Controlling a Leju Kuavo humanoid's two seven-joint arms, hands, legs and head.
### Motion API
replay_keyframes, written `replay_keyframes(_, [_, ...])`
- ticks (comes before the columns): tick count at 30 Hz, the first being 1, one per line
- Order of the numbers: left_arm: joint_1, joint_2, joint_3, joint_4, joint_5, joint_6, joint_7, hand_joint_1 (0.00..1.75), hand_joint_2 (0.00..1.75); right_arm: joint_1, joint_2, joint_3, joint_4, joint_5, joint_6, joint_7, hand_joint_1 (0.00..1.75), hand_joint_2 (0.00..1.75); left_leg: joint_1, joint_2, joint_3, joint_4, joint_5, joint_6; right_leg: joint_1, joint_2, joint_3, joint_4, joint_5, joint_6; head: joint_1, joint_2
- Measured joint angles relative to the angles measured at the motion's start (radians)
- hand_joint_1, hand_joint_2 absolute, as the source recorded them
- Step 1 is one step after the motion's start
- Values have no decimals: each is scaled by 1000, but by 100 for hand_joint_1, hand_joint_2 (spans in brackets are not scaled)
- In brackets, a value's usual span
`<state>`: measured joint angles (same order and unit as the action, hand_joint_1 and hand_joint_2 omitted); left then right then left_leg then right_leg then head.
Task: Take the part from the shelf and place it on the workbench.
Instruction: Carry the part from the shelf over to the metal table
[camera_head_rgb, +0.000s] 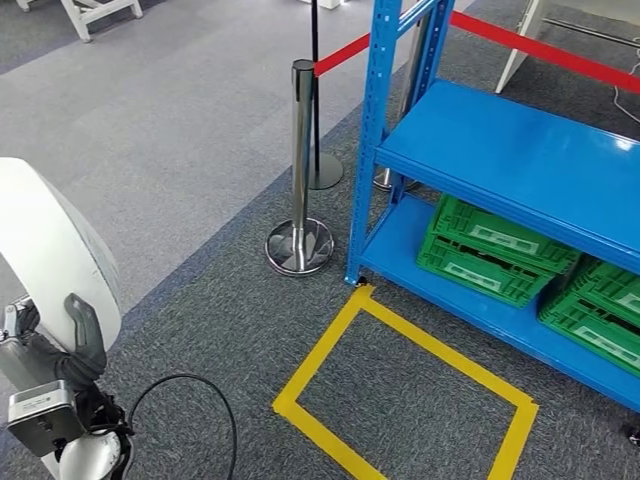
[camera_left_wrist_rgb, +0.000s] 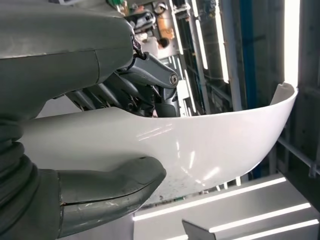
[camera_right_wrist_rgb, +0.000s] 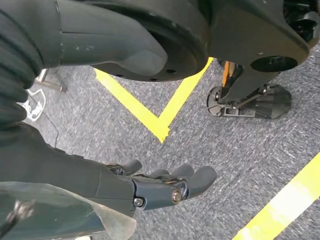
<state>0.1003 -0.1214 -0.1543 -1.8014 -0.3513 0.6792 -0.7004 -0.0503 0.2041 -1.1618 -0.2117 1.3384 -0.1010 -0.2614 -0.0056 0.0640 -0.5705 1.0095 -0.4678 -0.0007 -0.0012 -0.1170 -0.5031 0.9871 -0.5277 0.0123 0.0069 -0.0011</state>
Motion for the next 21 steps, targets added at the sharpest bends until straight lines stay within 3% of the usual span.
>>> replay_keyframes(2, [3,4,-1,-1,-1,0,0,175,175,-3,0,0,0,0,0,0,0,175,2,-23,-4,-4,5,13,-2,-8,1,0,-5,11,0,0])
replay_keyframes(4, [3,6,-2,-4,-2,0,0,175,175,-5,0,-1,-1,0,0,-1,0,175,6,-43,-5,-10,11,26,-5,38,-17,41,-37,21,2,0])
replay_keyframes(6, [2,7,-6,-6,-2,0,0,175,175,-3,0,-1,-1,0,0,-1,0,175,8,-64,-8,-11,14,34,-7,98,-78,169,-103,24,5,0])
replay_keyframes(7, [2,8,-9,-6,-2,0,0,175,175,-1,0,-1,-1,0,0,-1,0,175,6,-77,-10,-11,15,36,-7,110,-114,242,-131,24,6,0])
replay_keyframes(8, [2,8,-11,-6,-2,0,0,175,175,1,0,-1,-1,0,0,-1,0,175,5,-92,-11,-11,16,37,-7,114,-142,293,-142,23,6,0])
replay_keyframes(9, [3,9,-12,-6,-2,0,0,175,175,2,0,-1,-1,0,0,0,0,175,4,-107,-11,-10,16,37,-7,116,-152,305,-132,22,6,0])
replay_keyframes(10, [3,10,-14,-6,-2,0,0,175,175,4,0,-1,-1,0,0,0,0,175,4,-122,-10,-9,16,37,-7,119,-142,274,-102,20,6,0])
replay_keyframes(11, [3,11,-15,-6,-2,0,0,175,175,4,0,-1,-1,0,0,0,0,175,4,-137,-10,-8,16,37,-8,130,-115,208,-59,17,6,0])
replay_keyframes(13, [3,13,-18,-6,-1,0,0,175,175,4,-1,-2,-1,0,0,0,0,175,3,-165,-14,-1,16,32,-13,180,-57,73,-2,12,5,0])
replay_keyframes(15, [3,15,-22,-6,6,0,0,175,175,3,-2,-2,-1,-1,0,-1,0,175,5,-189,-23,2,19,20,-13,210,-30,18,6,7,4,0])
replay_keyframes(17, [7,20,-27,-6,17,0,0,175,175,1,-2,-2,-1,-1,1,-3,0,175,9,-205,-31,3,24,7,-12,187,-24,13,9,-2,5,0])
replay_keyframes(19, [9,29,-35,-7,22,0,0,175,175,1,-2,-2,-1,-2,2,-5,0,175,6,-164,-47,34,4,-4,-14,158,-19,7,14,-12,0,0])
replay_keyframes(21, [10,37,-42,-8,16,0,0,175,175,3,-3,-4,-1,-3,3,-7,0,175,6,-98,-97,144,-55,-14,-14,126,-15,4,13,-20,-6,0])
